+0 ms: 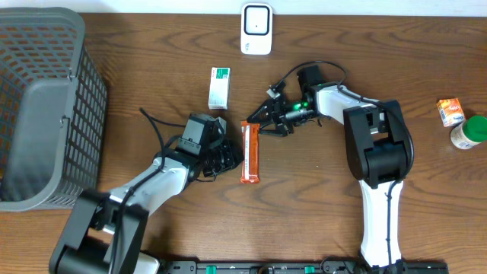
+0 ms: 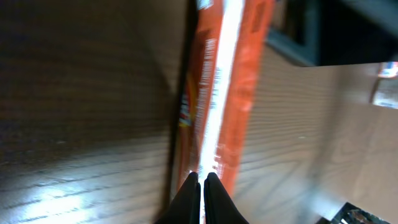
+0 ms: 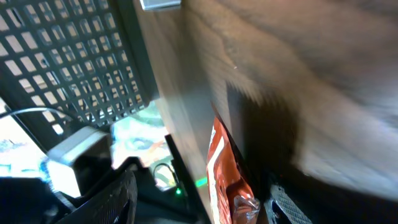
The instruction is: Scan the item barcode
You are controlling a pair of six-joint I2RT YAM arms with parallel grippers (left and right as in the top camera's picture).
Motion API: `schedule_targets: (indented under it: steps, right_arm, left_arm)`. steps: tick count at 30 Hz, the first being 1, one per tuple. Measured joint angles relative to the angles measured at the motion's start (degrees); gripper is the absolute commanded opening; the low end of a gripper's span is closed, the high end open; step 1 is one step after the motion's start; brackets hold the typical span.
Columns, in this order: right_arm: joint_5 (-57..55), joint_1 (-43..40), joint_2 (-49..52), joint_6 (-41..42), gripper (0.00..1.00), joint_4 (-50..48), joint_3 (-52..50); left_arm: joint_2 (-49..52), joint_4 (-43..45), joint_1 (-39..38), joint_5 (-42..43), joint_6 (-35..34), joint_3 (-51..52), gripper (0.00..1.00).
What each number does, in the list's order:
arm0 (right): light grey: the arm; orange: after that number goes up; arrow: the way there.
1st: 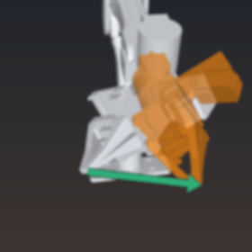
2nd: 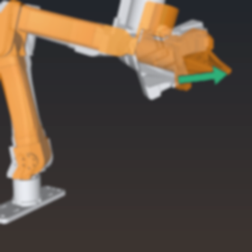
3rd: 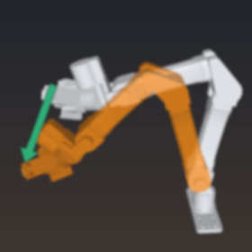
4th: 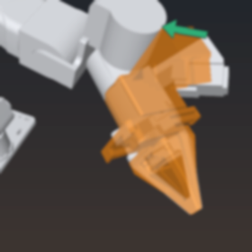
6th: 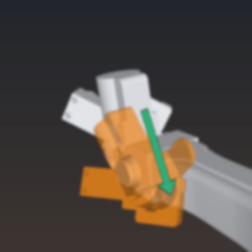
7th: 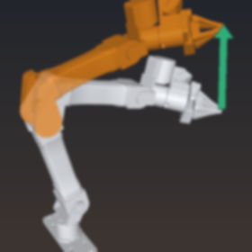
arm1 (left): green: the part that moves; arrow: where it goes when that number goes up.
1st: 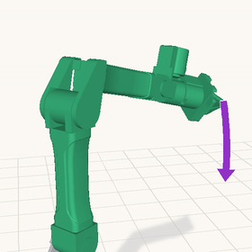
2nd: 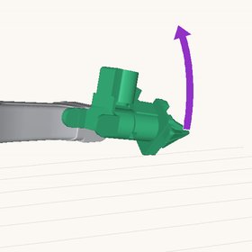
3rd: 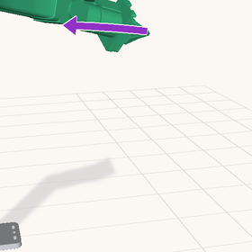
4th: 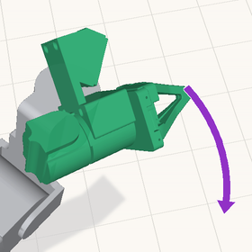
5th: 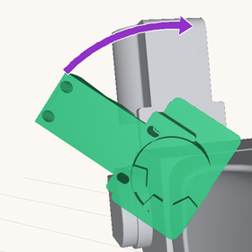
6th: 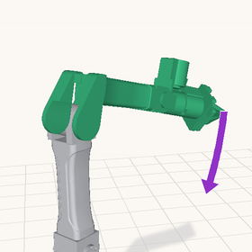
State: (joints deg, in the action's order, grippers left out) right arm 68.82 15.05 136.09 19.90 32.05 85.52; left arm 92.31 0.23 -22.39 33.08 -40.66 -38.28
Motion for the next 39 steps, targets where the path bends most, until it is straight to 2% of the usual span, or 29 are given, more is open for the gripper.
schedule_targets:
  steps: [6,10,16,20,27,30,32,35,39]
  right_arm:
    - [-0.3,0.7,0.4,-0.1,0.50,0.2,0.0]
    - [-1.2,0.8,0.5,-0.2,0.51,1.4,0.1]
    - [-1.5,1.2,0.2,-1.3,0.59,3.0,0.3]
    - [-1.9,2.0,-0.1,-1.7,0.59,4.4,0.3]
    - [-4.3,5.6,-0.2,0.3,0.43,5.8,0.3]
    - [-6.0,6.4,-0.4,0.2,0.29,5.6,0.3]
    - [-7.6,6.8,-0.6,-0.4,0.23,5.5,0.3]
    - [-9.1,7.1,-0.7,-0.9,0.23,5.4,0.3]
    - [-8.5,7.1,-0.7,0.1,0.39,5.4,0.4]
  left_arm:
    - [2.9,0.1,0.0,0.0,0.0,0.5,0.07]
    - [3.2,0.2,0.0,0.0,0.0,0.5,0.07]
    - [3.2,0.6,0.0,0.0,0.0,0.5,0.07]
    - [3.2,1.5,0.0,0.0,0.0,0.5,0.07]
    - [3.2,1.5,0.0,0.0,0.0,0.5,0.07]
    - [3.2,1.5,0.0,0.0,0.0,0.5,0.07]
    - [3.2,1.5,0.0,0.0,0.0,0.5,0.07]
    - [3.2,1.5,0.0,0.0,0.0,0.5,0.07]
    - [3.2,1.5,0.0,-0.2,0.0,0.5,0.07]
